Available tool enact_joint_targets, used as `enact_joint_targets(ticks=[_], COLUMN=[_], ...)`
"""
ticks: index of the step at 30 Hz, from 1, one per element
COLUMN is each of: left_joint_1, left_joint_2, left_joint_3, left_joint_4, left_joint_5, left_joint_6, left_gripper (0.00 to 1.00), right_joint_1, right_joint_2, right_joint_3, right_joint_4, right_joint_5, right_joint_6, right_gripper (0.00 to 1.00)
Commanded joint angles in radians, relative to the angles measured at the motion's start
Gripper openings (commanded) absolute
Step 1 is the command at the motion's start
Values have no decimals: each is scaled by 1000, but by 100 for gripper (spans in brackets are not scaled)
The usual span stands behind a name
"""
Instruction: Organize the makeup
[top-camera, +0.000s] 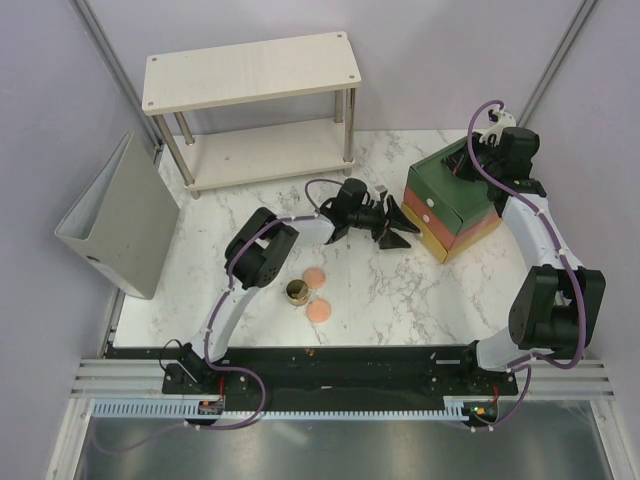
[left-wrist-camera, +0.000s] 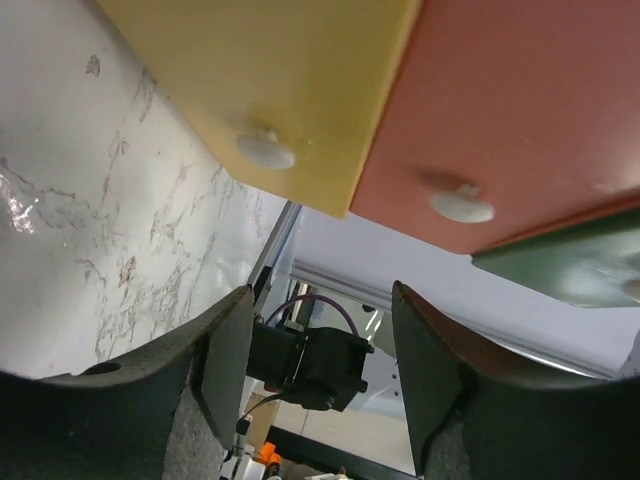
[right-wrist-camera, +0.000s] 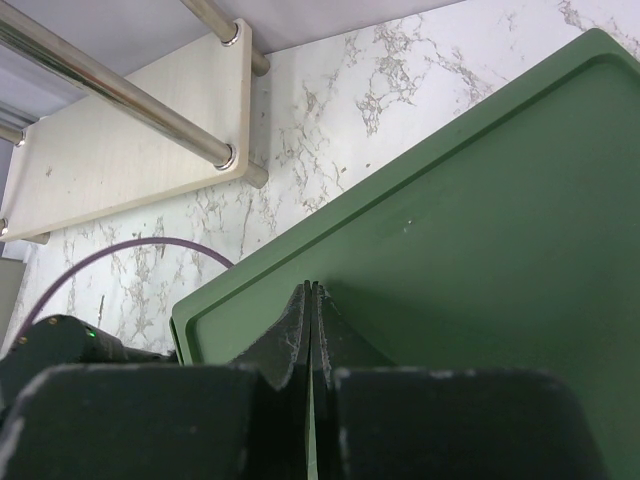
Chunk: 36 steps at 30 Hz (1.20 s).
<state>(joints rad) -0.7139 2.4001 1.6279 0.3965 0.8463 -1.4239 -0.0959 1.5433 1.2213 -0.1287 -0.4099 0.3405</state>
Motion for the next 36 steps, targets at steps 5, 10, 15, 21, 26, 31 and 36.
enact_joint_targets(ticks=[5,10,15,21,26,31,36], left_joint_1=[-48,-48,-50,-47,-42,-39,-41], left_joint_2=[53,54,93,122,126,154,159], left_joint_3=[44,12,1,12,-23,-34,-56], left_joint_4=[90,84,143,156,205,266,297], left_joint_5=[-98,-162,-200,-231,-279,-300,-328], left_joint_6=[-145,-142,-199,-214,-233,-291,-306], left_gripper=[53,45,42,41,40,41,41], right_joint_1=[12,10,10,10,10,10,10], right_joint_2=[106,104,104,101,101,98,98], right_joint_3=[-118,-120,-118,-115,-117,-117,-115], right_joint_4=[-388,-388,-388,-390,-393,-397,-400], right_joint_5=[48,43,36,36,33,33,33], right_joint_6=[-54,-55,-54,-54,-52,-57,-58], right_gripper=[0,0,0,0,0,0,0])
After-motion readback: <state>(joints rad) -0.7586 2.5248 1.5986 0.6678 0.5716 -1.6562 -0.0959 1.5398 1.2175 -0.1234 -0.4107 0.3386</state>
